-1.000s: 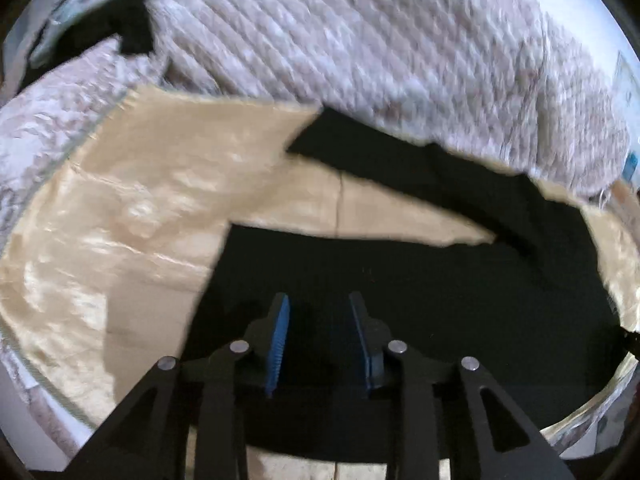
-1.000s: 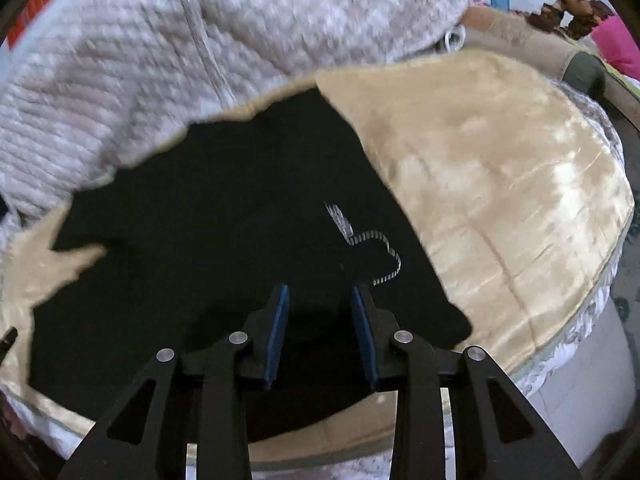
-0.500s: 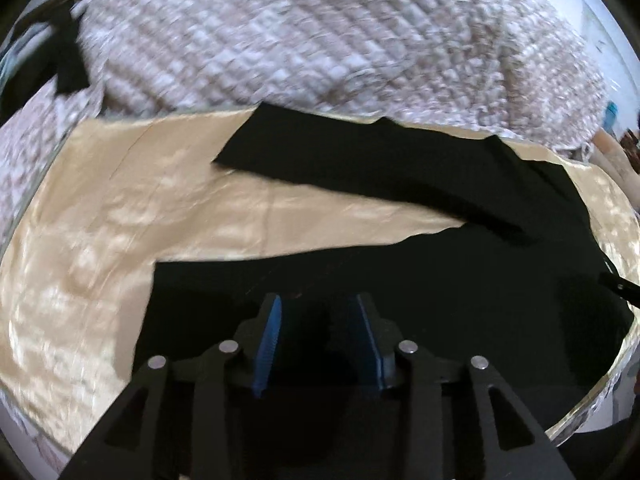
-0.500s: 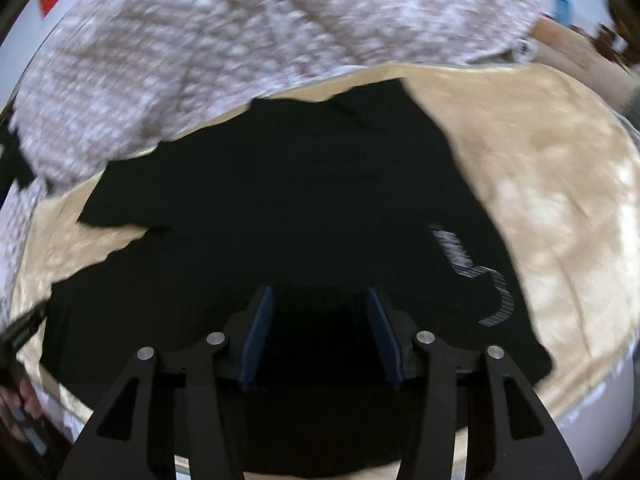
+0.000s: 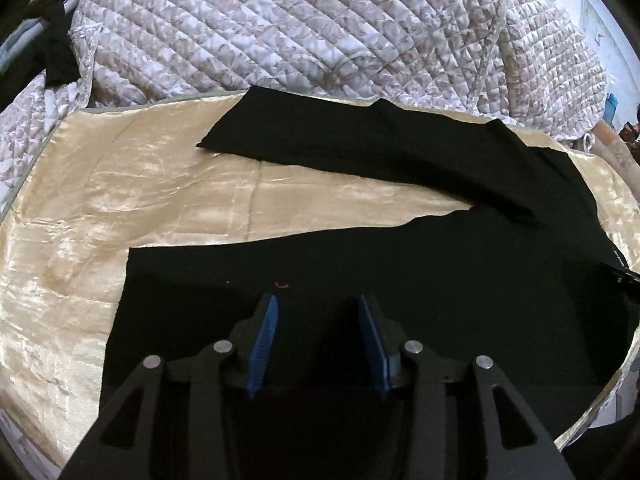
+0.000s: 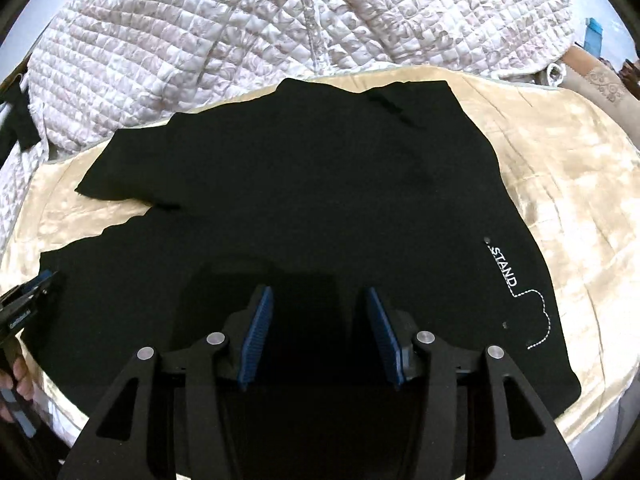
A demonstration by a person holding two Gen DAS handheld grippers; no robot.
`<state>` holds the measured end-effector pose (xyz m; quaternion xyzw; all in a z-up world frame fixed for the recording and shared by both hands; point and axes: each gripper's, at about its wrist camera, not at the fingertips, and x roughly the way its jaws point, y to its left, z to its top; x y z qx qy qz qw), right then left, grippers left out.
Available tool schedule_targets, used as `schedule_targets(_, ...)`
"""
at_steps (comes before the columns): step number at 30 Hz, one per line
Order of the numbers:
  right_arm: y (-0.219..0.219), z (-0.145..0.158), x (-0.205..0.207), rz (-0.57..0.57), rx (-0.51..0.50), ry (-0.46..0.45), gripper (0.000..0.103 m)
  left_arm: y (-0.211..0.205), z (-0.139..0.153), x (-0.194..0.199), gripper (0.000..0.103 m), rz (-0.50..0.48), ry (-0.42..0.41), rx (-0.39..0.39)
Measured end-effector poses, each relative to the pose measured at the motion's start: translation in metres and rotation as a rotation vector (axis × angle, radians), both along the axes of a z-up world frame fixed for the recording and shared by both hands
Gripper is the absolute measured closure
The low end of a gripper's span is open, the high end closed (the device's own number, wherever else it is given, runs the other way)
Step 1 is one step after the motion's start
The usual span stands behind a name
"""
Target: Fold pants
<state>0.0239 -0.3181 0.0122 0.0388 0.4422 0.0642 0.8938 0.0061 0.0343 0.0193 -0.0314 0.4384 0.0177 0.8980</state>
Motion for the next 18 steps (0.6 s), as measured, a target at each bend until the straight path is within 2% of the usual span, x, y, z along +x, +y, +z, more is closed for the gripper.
schedule_targets(4,0.012,-0.003,0.0,0.025,-0.037,0.005,0.053,-0.006,-0.005,0.0,0.058,-0.018,0.017,-0.001)
schedule_targets(7,0.016,0.003,-0.004,0.057,0.022,-0.02,0.053,-0.011,0.0,-0.002,0.058,-0.038,0.002,-0.01)
schedule_targets(15,0.027,0.004,0.001,0.115,0.033,0.009,0.053,-0.027,0.006,0.005,0.056,-0.107,0.014,0.009)
schedule_targets(17,0.026,0.008,0.005,0.129,0.041,0.009,0.05,-0.028,0.009,0.011,0.054,-0.124,0.014,0.007)
schedule_targets(18,0.025,0.01,0.009,0.136,0.046,0.013,0.044,-0.028,0.011,0.015,0.053,-0.13,0.015,-0.002)
